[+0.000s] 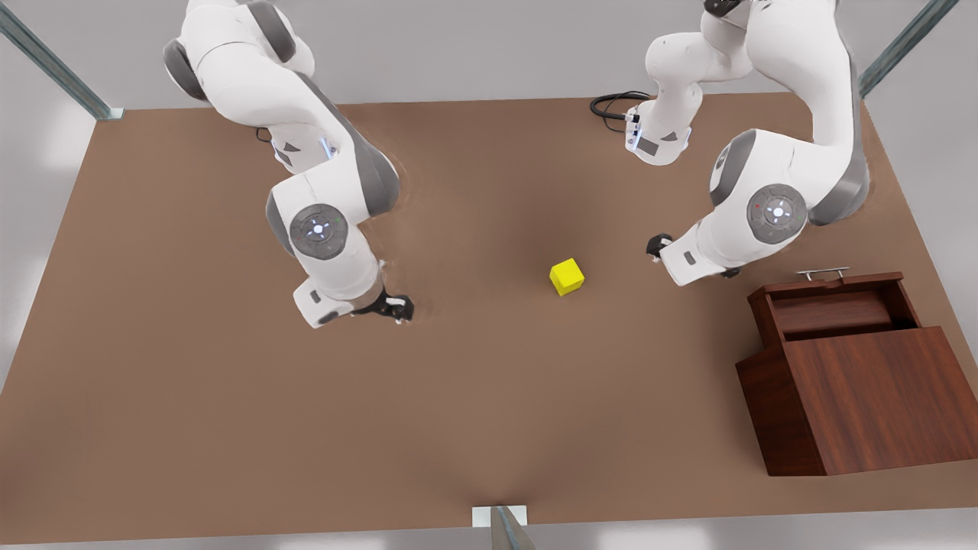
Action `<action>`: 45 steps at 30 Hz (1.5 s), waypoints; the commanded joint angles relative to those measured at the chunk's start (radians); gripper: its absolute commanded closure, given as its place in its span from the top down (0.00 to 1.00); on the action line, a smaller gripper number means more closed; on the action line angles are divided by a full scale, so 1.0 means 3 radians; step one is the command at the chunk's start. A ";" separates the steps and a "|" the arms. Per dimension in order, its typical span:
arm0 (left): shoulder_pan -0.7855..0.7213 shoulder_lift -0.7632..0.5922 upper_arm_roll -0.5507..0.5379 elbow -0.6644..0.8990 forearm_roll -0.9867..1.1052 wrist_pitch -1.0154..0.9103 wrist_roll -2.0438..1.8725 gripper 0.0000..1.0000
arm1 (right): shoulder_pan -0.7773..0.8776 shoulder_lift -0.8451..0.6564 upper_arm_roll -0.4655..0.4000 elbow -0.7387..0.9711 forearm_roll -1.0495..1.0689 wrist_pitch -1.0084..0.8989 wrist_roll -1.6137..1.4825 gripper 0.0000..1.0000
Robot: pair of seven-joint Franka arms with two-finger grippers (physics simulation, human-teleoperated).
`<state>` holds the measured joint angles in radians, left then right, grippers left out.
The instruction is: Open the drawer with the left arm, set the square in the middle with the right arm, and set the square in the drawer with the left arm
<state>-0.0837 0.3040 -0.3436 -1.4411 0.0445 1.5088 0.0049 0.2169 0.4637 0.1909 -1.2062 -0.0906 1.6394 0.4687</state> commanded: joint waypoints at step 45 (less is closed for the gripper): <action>-0.0825 0.0454 0.0220 -0.2452 0.0373 0.3397 0.1262 1.00 | -0.0749 -0.0063 -0.0028 0.0027 -0.0092 -0.0336 -0.1036 1.00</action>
<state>-0.3313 0.4403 -0.2777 -2.1762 0.1341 2.5279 0.3835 -0.0077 0.4464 0.1825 -1.1972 -0.1181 1.5414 0.1580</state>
